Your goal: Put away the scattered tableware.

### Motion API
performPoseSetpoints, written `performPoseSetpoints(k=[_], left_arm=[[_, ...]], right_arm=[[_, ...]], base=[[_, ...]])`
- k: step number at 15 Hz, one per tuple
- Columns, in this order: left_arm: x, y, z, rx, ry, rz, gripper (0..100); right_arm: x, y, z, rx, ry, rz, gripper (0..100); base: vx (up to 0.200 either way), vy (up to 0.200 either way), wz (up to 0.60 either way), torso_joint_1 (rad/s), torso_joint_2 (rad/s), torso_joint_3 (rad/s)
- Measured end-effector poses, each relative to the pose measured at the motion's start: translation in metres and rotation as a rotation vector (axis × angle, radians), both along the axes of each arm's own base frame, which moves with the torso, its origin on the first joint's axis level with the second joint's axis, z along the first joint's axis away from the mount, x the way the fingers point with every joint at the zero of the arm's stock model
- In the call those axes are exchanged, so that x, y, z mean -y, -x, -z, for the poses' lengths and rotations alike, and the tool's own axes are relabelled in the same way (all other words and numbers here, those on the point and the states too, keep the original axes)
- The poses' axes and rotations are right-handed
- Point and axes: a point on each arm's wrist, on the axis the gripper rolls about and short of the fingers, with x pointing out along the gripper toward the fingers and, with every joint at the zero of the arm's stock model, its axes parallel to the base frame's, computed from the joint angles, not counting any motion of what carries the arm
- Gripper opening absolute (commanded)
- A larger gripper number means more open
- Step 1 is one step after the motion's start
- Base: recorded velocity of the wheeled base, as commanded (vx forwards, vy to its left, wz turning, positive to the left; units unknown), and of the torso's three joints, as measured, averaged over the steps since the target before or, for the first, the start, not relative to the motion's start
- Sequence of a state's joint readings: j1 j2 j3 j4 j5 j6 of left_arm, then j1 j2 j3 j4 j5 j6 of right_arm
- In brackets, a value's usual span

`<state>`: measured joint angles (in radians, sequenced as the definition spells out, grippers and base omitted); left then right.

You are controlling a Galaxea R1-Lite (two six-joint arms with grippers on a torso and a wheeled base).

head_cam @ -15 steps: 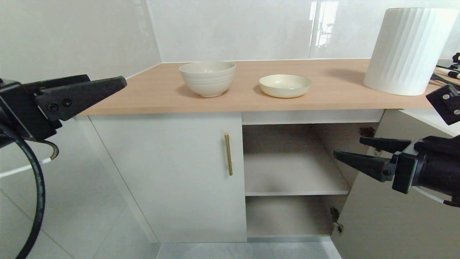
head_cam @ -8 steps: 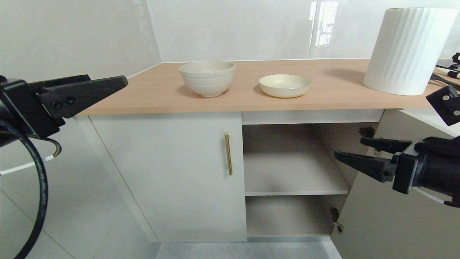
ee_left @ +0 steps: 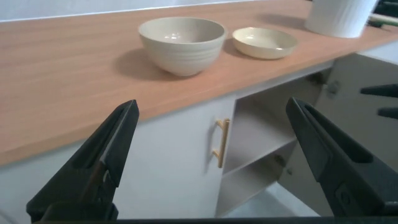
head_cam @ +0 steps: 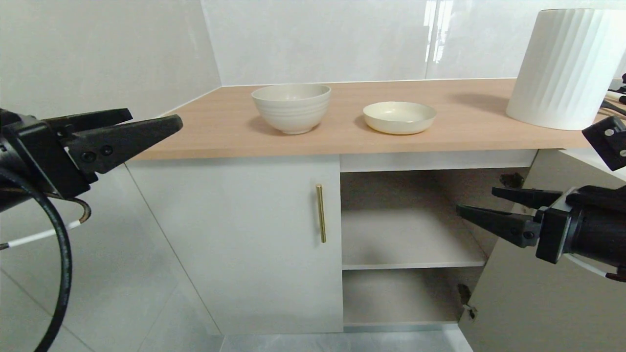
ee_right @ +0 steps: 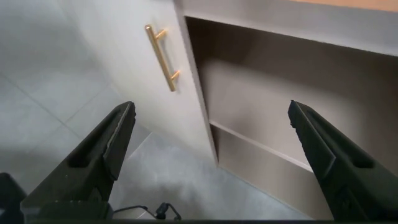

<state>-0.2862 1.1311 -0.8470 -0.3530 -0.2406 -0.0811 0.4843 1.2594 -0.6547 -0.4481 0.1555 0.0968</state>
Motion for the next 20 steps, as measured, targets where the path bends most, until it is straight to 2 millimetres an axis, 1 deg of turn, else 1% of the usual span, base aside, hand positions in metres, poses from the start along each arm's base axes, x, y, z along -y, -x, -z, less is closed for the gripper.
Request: performPoseSetpoints(k=[5,8,12,20], left_arm=[[0.001,0.0,0.001,-0.003,-0.001,0.004,100],[0.001,-0.003,0.002,-0.011,-0.004,0.004,100],[0.003,-0.007,0.005,-0.028,-0.008,0.005,100],[0.004,-0.011,0.009,-0.048,-0.014,0.005,100]], right_arm=[[0.0,0.001,-0.002,0.023,0.014,-0.005,100],[0.002,0.004,-0.006,0.04,0.006,-0.006,100],[0.003,0.006,-0.006,0.044,0.004,-0.007,100],[0.003,0.006,-0.005,0.04,0.004,-0.007,100]], base=[[0.0,0.0,0.0,0.0,-0.01,-0.013],[0.0,0.0,0.0,0.022,-0.19,-0.29],[0.0,0.0,0.0,0.067,-0.51,-0.348],[0.0,0.0,0.0,0.148,-0.46,-0.323]])
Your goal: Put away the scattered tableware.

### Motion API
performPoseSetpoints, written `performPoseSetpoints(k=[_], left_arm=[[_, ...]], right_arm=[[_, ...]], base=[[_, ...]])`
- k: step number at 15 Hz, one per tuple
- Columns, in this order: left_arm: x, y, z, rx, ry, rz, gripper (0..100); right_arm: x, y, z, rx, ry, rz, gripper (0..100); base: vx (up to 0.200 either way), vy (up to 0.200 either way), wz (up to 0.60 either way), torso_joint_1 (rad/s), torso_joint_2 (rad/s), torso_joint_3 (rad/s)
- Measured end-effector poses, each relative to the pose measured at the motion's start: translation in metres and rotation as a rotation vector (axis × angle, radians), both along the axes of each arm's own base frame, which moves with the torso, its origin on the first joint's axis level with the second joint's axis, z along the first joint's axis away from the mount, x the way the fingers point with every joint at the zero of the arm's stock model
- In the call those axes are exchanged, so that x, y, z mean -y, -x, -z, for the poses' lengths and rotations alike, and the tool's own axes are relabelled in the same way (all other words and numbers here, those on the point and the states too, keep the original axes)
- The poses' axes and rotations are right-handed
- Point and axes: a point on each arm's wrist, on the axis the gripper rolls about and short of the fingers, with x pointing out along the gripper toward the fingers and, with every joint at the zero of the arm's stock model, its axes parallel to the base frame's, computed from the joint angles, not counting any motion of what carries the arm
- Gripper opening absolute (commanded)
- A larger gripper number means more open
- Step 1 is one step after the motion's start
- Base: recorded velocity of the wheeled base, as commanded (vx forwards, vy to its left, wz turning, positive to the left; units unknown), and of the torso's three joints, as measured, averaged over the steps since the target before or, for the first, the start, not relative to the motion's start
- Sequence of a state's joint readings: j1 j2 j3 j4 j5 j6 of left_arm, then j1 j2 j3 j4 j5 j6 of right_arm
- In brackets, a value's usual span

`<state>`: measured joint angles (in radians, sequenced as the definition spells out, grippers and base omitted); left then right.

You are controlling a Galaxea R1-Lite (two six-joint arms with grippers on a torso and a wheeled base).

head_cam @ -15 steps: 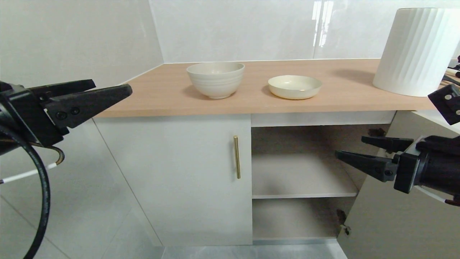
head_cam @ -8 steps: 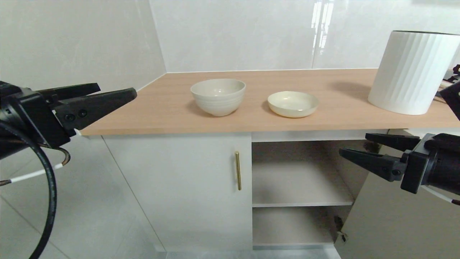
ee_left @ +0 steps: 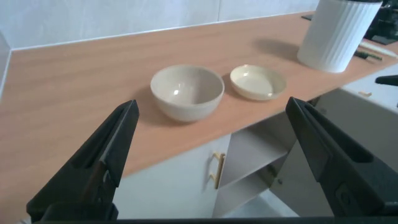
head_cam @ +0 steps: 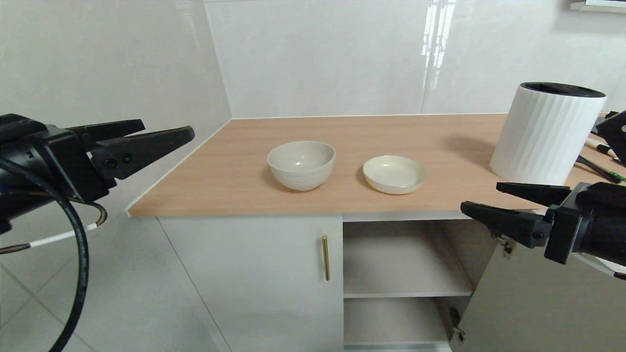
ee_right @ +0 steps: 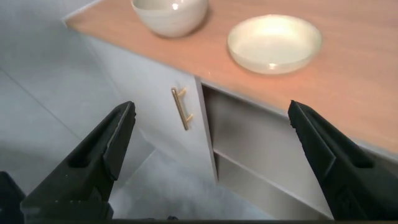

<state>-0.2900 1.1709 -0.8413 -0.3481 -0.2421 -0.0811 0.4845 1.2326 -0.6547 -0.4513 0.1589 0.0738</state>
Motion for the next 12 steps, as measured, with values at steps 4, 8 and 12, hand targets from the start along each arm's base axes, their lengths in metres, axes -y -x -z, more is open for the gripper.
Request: performPoseSetpoints(k=[4,8,12], left_arm=[[0.002,-0.007,0.004,-0.023,-0.007,0.0,100],[0.013,-0.031,0.01,-0.072,-0.021,0.01,100],[0.027,-0.082,0.014,-0.161,-0.057,-0.123,100]], right_arm=[[-0.002,-0.005,-0.002,0.017,0.003,-0.002,100],[-0.012,-0.03,-0.004,0.13,-0.027,0.013,100],[-0.025,-0.076,-0.009,0.071,0.0,0.144,100]], base=[[0.0,0.0,0.0,0.142,-0.38,-0.246],[0.0,0.0,0.0,0.016,-0.05,-0.03],[0.0,0.0,0.0,0.0,0.0,0.0]])
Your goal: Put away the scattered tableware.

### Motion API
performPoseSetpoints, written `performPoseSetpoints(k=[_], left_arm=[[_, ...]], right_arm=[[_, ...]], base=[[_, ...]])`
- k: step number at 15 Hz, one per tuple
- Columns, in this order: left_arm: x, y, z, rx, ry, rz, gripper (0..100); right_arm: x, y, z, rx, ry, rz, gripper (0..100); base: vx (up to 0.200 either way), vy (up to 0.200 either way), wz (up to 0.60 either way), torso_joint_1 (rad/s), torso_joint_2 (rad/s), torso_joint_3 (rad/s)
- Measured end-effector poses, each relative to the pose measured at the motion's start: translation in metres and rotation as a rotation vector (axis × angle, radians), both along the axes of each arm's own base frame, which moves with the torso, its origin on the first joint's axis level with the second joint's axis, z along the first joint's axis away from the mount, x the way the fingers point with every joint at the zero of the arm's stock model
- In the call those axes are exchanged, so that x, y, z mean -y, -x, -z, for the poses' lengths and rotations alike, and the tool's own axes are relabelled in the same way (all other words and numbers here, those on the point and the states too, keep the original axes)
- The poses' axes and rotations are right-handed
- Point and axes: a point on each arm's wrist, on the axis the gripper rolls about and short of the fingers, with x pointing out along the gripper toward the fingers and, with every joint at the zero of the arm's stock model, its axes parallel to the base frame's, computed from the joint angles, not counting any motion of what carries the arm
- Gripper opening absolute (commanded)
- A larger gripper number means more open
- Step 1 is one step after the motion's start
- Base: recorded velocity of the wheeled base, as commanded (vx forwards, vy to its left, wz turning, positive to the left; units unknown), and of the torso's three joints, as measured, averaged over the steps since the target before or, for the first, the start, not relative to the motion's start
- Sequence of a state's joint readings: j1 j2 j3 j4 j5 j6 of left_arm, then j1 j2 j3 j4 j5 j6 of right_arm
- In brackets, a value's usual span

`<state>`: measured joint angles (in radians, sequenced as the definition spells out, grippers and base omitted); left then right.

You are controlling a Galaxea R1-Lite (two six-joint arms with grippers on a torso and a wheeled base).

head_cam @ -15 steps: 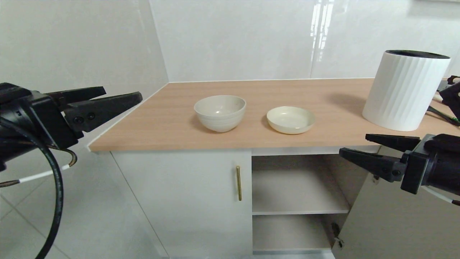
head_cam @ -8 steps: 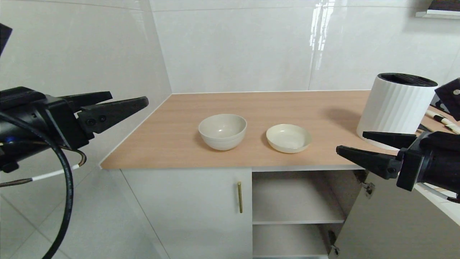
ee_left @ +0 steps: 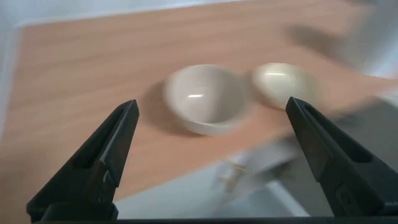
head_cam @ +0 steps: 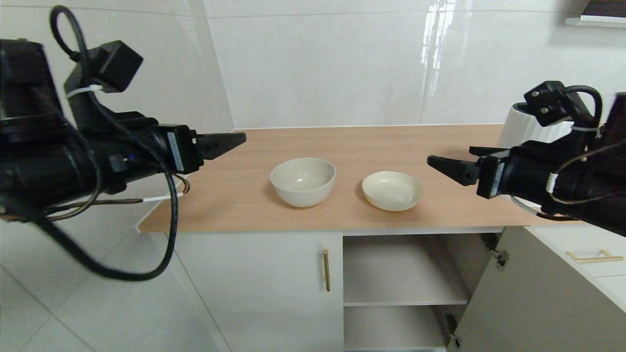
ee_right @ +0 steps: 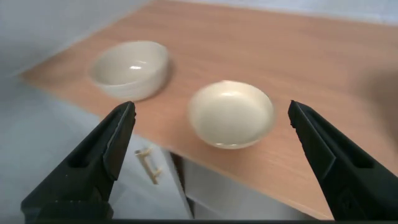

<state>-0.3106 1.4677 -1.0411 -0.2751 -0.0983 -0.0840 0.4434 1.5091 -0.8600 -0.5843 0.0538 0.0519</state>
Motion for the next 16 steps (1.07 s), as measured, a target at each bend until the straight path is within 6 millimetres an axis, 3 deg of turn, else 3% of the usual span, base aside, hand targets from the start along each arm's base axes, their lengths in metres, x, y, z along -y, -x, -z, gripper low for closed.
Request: performPoseSetpoints(k=[4,7,9,13,16], left_arm=[[0.013,-0.052,0.012,-0.15,-0.046,-0.112,100],[0.019,-0.077,0.011,-0.275,-0.017,-0.142,100],[0.023,-0.09,0.012,-0.377,0.034,-0.172,100],[0.041,-0.112,0.025,-0.42,0.066,-0.162,100],[0.055,-0.132,0.048,-0.486,0.049,-0.208,100]], right_arm=[[-0.021,-0.034,-0.006,-0.207,-0.024,0.115,100],[-0.032,-0.051,-0.001,-0.26,-0.066,0.153,100],[-0.033,-0.056,0.003,-0.268,-0.058,0.178,100],[-0.034,-0.058,0.009,-0.279,-0.046,0.2,100],[-0.033,-0.058,0.011,-0.284,-0.042,0.201,100]], base=[[0.0,0.0,0.0,0.0,0.0,0.0],[0.0,0.0,0.0,0.0,0.0,0.0],[0.0,0.0,0.0,0.0,0.0,0.0],[0.0,0.0,0.0,0.0,0.0,0.0],[0.0,0.0,0.0,0.0,0.0,0.0]])
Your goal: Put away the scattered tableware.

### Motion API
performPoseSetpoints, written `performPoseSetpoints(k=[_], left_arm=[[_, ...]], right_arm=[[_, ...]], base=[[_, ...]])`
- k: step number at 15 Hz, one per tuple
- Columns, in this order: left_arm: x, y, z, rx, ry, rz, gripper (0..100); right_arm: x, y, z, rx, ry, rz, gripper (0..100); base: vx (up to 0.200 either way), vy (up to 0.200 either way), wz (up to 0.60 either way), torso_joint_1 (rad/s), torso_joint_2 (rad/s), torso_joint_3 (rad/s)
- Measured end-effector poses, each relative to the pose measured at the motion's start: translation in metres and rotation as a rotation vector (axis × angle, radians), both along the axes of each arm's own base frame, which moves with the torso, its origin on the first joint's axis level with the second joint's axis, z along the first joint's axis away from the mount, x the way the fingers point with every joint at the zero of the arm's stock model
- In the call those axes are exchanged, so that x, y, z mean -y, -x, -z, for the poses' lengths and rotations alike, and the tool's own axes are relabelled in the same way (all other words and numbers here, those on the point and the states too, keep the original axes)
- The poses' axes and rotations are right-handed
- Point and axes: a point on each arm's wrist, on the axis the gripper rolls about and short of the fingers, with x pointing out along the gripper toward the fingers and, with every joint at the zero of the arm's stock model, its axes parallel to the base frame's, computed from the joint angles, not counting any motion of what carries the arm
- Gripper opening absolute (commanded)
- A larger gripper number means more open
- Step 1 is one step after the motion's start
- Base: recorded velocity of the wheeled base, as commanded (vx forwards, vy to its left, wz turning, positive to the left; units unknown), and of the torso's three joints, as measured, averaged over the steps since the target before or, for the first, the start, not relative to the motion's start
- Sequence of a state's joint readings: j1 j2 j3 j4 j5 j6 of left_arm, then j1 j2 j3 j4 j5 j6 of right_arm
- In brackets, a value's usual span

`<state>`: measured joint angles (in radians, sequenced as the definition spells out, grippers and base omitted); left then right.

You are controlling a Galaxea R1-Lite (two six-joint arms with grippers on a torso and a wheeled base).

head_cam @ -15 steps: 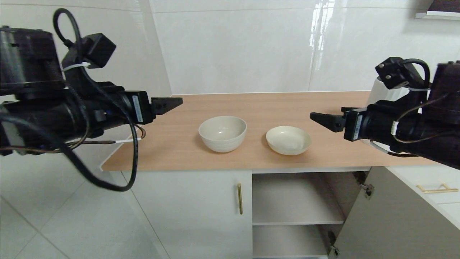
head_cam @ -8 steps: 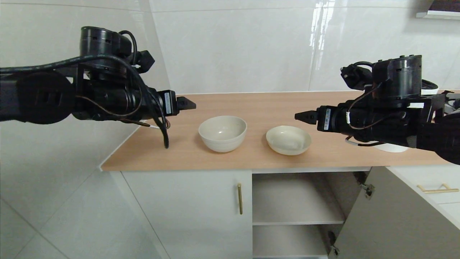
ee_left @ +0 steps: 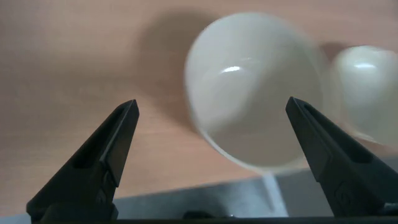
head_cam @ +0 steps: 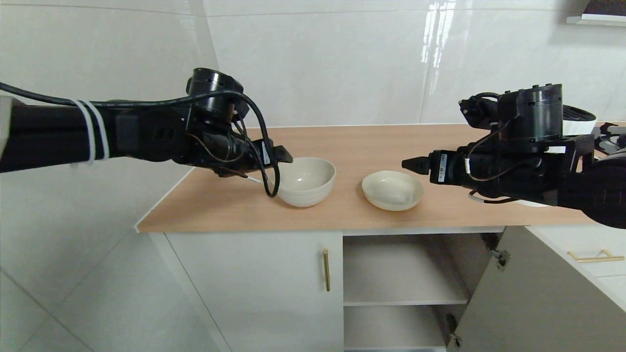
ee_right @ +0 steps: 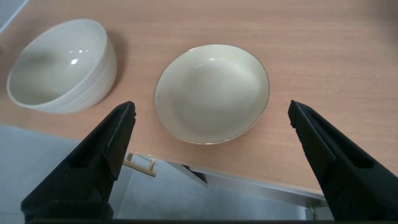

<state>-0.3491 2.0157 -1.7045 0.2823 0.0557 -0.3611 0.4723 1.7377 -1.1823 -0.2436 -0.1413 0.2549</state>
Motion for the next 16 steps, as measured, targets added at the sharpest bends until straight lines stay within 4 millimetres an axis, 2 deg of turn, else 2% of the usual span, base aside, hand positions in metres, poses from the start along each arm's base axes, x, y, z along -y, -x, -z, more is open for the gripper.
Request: performPoseSetpoints(k=[4,7,8,11,16], left_arm=[[0.007,-0.022,0.025,-0.056,-0.058,-0.058,100],[0.01,-0.032,0.038,-0.077,-0.067,-0.059,100],[0.01,-0.033,0.041,-0.08,-0.069,-0.06,0],[0.011,-0.035,0.043,-0.084,-0.056,-0.069,0],[0.01,-0.03,0.035,-0.067,-0.059,-0.094,0]], right_arm=[[0.0,0.0,0.001,-0.001,0.001,0.002,100],[0.0,0.0,0.001,0.0,0.005,0.014,100],[0.0,0.0,0.001,0.0,0.006,0.015,100],[0.001,0.0,0.0,0.002,0.004,0.018,100],[0.006,-0.004,0.001,-0.002,0.009,0.038,100]], base=[[0.0,0.0,0.0,0.0,0.0,0.0],[0.0,0.0,0.0,0.0,0.0,0.0],[0.0,0.0,0.0,0.0,0.0,0.0],[0.0,0.0,0.0,0.0,0.0,0.0],[0.0,0.0,0.0,0.0,0.0,0.0]])
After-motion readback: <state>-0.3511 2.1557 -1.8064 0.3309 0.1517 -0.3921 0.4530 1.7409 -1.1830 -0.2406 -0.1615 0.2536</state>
